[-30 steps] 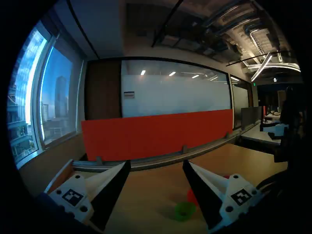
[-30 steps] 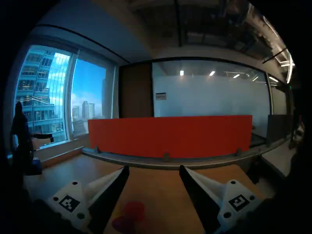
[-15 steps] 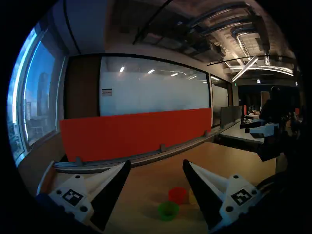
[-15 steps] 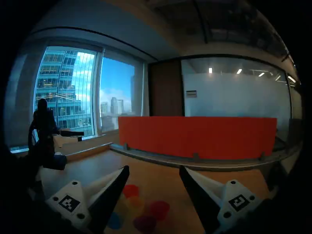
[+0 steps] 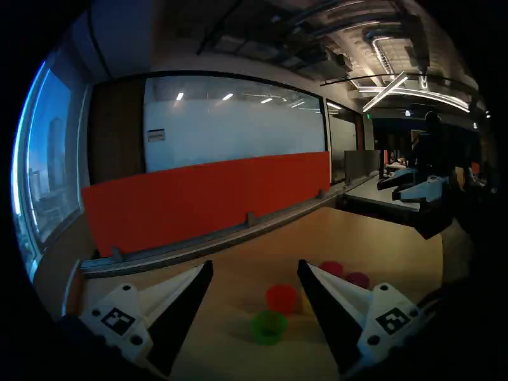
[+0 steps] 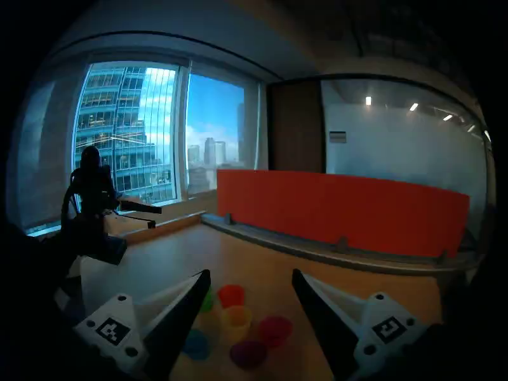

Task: Pour water

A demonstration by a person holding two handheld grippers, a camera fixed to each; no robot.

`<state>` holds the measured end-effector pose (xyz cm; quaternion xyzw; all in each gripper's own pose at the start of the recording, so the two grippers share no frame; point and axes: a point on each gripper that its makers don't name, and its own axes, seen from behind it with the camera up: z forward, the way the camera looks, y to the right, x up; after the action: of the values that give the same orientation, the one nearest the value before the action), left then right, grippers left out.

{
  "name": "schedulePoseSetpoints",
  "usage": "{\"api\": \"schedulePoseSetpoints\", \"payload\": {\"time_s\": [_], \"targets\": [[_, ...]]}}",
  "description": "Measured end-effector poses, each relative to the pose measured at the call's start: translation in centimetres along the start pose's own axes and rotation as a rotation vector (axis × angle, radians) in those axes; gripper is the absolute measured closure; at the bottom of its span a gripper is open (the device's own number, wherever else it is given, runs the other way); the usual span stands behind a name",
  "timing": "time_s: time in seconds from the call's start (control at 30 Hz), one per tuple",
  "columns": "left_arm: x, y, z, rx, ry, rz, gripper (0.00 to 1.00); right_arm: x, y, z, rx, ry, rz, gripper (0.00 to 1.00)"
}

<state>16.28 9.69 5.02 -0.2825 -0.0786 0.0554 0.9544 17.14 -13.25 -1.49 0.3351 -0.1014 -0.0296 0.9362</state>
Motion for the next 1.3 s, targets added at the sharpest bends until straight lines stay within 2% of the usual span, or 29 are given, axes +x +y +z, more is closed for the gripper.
{"api": "schedulePoseSetpoints", "payload": {"time_s": [0.37,0.6,0.97,1.3], "targets": [[-1.9,0.3,0.9,-0.043,-0.059,0.003,0.01,-1.7,-2.2,0.4,0.09,-0.068,-0.046,0.01],[-4.1,0.8,1.4,-0.066,-0.106,0.025,0.01,-3.3,-3.5,0.8,0.155,-0.122,-0.049,0.01],[-7.0,1.3,1.9,-0.095,-0.162,0.014,0.01,-5.4,-5.1,1.0,0.22,-0.192,-0.089,0.0],[-9.8,2.5,2.2,-0.132,-0.211,0.02,0.01,-8.8,-6.3,1.4,0.258,-0.261,-0.094,0.0]]}}
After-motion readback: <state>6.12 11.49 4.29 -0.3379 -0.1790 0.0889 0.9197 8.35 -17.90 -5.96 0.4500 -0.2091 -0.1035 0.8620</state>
